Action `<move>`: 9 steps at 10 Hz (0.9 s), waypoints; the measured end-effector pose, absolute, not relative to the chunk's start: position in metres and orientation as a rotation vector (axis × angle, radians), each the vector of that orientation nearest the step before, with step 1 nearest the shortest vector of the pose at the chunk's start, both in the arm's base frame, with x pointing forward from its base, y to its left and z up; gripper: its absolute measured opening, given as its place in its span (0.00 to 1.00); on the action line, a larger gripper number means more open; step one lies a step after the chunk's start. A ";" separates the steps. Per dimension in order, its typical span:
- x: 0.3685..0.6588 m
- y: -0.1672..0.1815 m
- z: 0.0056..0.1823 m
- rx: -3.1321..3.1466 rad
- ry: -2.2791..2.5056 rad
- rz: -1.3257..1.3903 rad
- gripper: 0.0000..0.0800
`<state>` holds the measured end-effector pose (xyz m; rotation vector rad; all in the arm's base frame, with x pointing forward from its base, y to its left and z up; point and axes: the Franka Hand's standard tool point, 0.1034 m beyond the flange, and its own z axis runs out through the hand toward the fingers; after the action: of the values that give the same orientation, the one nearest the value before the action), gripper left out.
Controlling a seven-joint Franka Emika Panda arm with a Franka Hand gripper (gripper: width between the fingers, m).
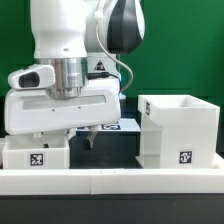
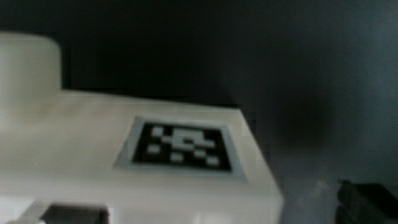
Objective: Assemble drawer
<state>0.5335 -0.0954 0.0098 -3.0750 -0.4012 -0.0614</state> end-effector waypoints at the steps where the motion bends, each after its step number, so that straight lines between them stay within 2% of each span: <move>1: 0.534 -0.095 0.007 -3.077 -0.404 -0.066 0.81; 2: 0.533 -0.095 0.006 -3.077 -0.404 -0.065 0.81; 3: 0.533 -0.095 0.005 -3.077 -0.403 -0.062 0.66; 4: 0.533 -0.095 0.005 -3.077 -0.404 -0.062 0.66; 7: 0.533 -0.095 0.005 -3.077 -0.404 -0.062 0.14; 8: 0.533 -0.094 0.005 -3.077 -0.404 -0.062 0.14; 9: 0.533 -0.095 0.005 -3.077 -0.404 -0.063 0.05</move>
Offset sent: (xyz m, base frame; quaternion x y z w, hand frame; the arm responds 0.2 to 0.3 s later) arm 0.0016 -0.0038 -0.0058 -0.0051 -0.0053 -0.0090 0.9999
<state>0.5330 -0.0945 0.0049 -3.0768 -0.4040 -0.0634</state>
